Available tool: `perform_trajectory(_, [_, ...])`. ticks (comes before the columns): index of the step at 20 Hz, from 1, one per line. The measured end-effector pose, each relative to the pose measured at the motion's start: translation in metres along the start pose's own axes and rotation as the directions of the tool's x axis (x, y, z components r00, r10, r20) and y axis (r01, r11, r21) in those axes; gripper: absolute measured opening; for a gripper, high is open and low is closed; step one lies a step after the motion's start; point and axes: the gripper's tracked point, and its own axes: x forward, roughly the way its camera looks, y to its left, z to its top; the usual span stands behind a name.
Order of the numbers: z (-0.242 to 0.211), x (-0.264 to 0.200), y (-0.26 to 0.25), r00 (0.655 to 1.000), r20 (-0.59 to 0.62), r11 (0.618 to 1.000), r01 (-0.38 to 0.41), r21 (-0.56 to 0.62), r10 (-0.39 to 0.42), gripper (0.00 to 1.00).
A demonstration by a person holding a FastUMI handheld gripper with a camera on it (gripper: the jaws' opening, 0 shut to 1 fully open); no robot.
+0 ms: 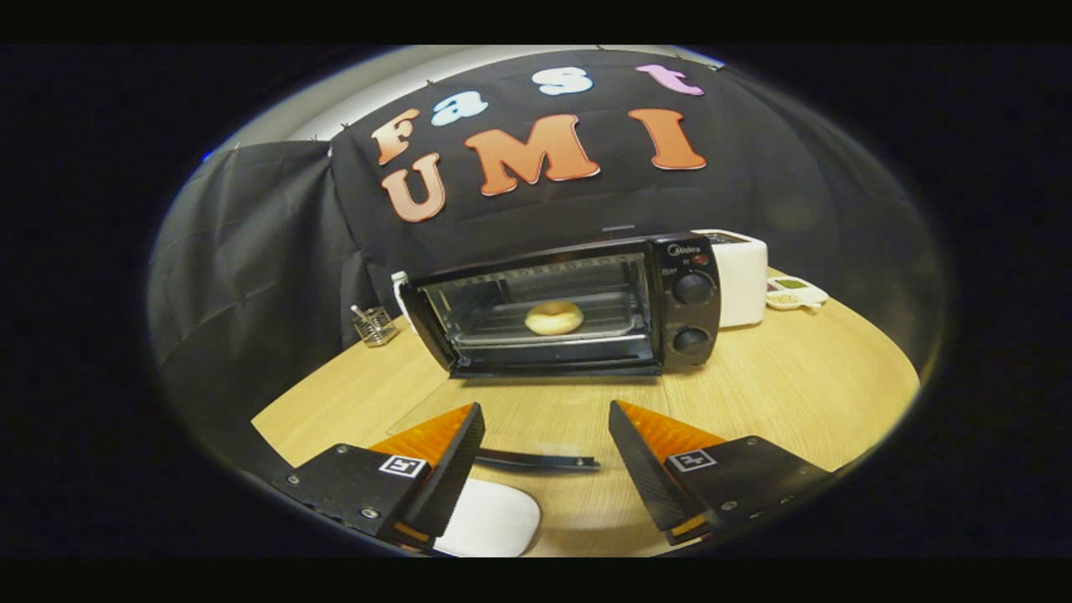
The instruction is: Open the toaster oven, put the food inside, and close the toaster oven door.
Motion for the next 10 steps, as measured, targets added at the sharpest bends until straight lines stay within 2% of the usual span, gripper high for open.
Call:
perform_trajectory(6, [-0.048,-0.014,-0.01,0.993,-0.114,0.999,0.041,-0.028,-0.044,0.91])
perform_trajectory(10, [-0.07,-0.007,-0.015,0.985,-0.158,0.996,0.068,-0.049,-0.075,0.91])
